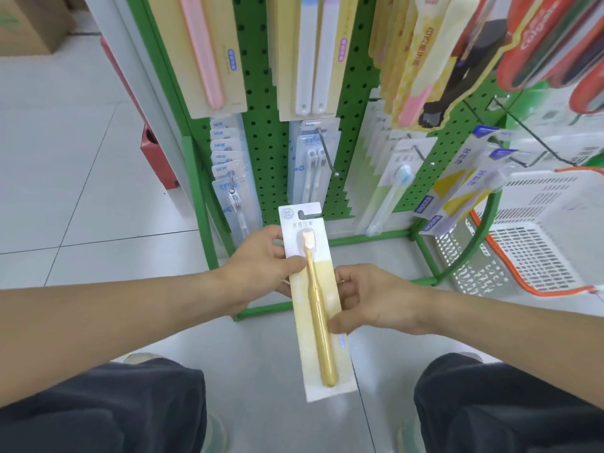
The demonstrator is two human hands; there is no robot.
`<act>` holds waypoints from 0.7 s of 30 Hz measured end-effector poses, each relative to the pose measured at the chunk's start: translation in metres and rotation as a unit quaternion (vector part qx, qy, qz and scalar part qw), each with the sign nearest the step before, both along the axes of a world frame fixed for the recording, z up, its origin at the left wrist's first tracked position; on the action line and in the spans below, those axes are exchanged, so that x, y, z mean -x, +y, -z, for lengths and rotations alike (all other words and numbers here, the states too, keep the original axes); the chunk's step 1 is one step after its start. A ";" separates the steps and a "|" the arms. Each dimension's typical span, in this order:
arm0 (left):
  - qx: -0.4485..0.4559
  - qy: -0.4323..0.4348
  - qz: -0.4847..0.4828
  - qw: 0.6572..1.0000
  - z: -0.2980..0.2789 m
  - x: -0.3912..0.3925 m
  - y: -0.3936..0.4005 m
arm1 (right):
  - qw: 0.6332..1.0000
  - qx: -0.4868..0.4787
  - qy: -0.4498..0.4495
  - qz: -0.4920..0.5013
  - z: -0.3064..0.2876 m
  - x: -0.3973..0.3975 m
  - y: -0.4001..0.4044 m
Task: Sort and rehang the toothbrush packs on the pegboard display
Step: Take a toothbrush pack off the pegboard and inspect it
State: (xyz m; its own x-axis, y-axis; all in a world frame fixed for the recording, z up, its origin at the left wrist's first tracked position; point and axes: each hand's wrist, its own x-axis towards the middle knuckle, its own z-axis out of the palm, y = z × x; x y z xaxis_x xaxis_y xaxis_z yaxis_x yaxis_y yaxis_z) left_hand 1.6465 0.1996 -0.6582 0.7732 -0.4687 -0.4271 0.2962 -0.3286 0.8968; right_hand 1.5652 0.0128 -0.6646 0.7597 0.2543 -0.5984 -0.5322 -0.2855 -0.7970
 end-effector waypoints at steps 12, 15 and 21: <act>0.023 0.024 -0.054 0.998 -0.001 0.005 -0.005 | 0.989 0.093 -0.051 -0.100 -0.004 0.002 -0.004; 0.006 0.053 -0.088 0.995 0.002 0.008 -0.005 | 0.922 0.307 -0.149 -0.184 -0.019 0.002 0.001; 0.055 0.046 -0.070 0.995 -0.002 0.012 -0.011 | 0.805 0.464 -0.248 -0.274 -0.021 0.026 0.031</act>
